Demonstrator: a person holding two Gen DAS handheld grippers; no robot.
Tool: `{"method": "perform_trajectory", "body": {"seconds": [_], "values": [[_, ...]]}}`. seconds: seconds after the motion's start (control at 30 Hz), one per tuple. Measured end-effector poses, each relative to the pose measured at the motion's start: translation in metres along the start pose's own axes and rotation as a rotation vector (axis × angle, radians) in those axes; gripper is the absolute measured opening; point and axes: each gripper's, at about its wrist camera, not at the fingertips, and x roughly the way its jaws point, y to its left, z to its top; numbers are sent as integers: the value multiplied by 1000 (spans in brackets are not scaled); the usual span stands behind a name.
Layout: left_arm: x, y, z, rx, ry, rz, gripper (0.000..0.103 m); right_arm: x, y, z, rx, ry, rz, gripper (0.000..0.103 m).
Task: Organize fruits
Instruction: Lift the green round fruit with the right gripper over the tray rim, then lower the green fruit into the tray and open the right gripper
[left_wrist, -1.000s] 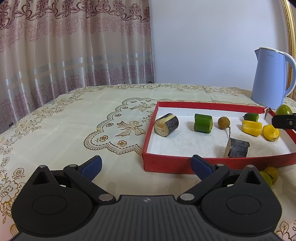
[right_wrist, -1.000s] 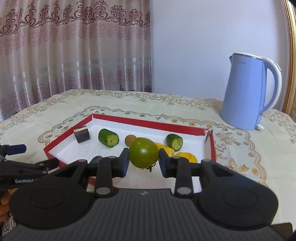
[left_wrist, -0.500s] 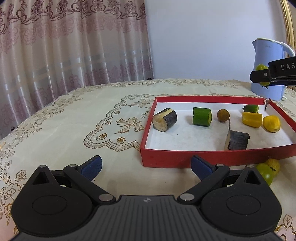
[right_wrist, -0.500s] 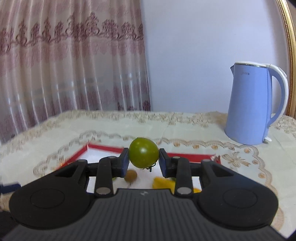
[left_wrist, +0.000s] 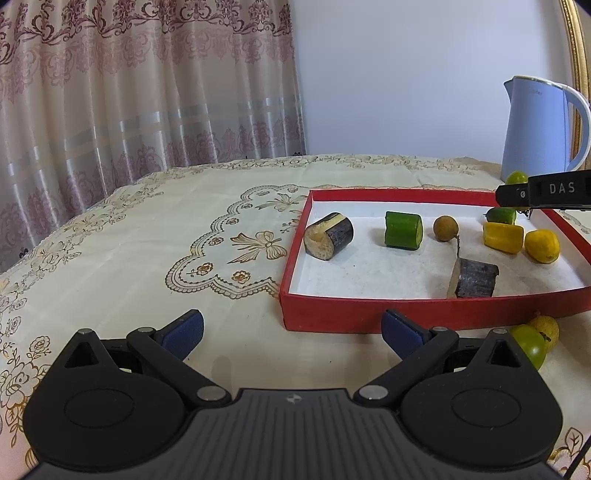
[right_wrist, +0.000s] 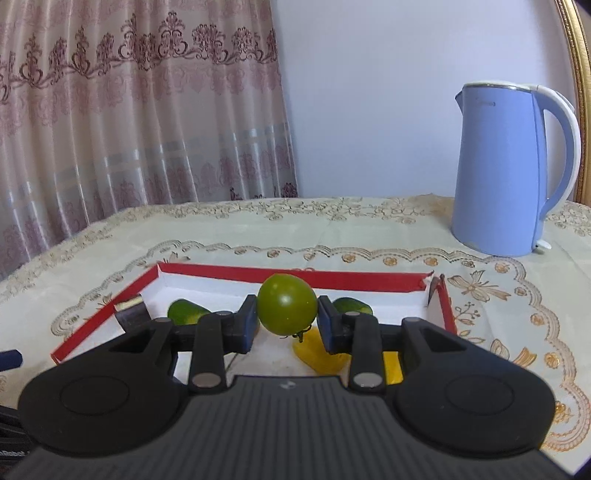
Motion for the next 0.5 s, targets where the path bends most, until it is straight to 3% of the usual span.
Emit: {"method": "perform_trajectory", "body": {"seconds": [0.5], "values": [[0,1,-1,-14,6,-5,103,22,1,-18,4,78,30,33]]}}
